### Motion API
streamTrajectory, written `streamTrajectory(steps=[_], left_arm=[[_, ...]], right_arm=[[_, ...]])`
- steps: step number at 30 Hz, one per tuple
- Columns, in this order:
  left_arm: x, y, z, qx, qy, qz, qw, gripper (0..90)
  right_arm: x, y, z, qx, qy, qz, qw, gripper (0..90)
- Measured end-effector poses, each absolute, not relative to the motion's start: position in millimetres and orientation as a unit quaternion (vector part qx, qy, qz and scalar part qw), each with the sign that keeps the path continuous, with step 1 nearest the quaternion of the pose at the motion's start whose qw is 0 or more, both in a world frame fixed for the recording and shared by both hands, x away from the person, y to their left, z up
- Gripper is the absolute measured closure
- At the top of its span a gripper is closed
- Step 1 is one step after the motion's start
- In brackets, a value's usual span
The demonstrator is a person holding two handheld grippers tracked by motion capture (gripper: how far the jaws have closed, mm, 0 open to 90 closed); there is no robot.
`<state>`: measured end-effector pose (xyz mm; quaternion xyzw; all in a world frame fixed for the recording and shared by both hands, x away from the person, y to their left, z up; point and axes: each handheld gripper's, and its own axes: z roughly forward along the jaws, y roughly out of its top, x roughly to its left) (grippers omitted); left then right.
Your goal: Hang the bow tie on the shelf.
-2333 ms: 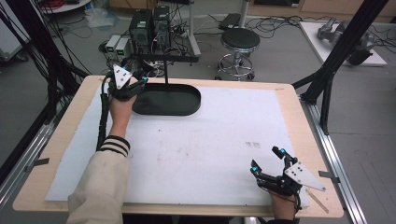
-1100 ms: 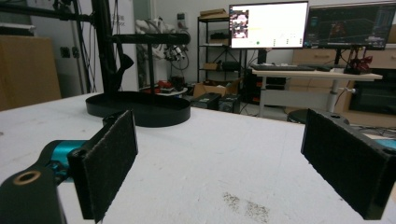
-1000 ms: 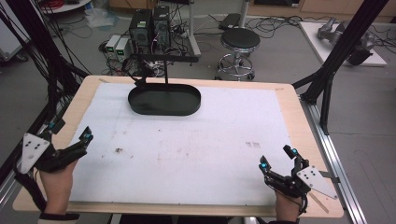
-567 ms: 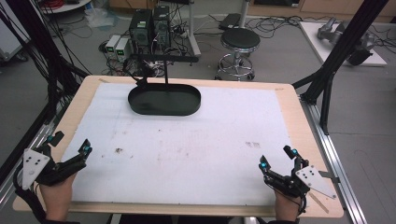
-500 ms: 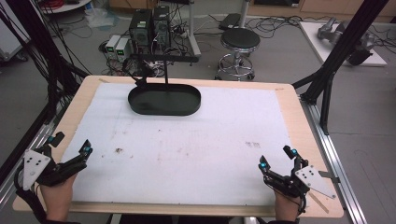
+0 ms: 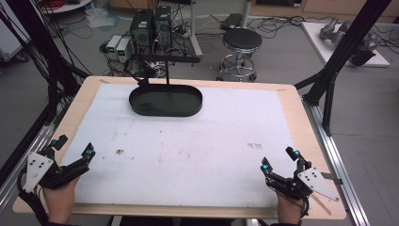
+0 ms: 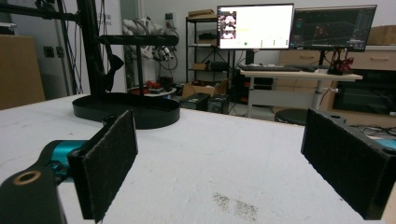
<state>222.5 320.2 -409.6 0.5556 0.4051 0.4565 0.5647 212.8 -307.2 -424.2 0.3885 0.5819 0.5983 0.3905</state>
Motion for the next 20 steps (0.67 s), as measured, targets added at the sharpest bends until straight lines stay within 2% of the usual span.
streamTrajectory(steps=[20], left_arm=[[224.7, 318.1, -411.0, 0.562, 0.404, 0.458, 0.558, 15.0]], right_arm=[[215.6, -305.6, -425.3, 0.389, 0.585, 0.594, 0.392, 9.9]])
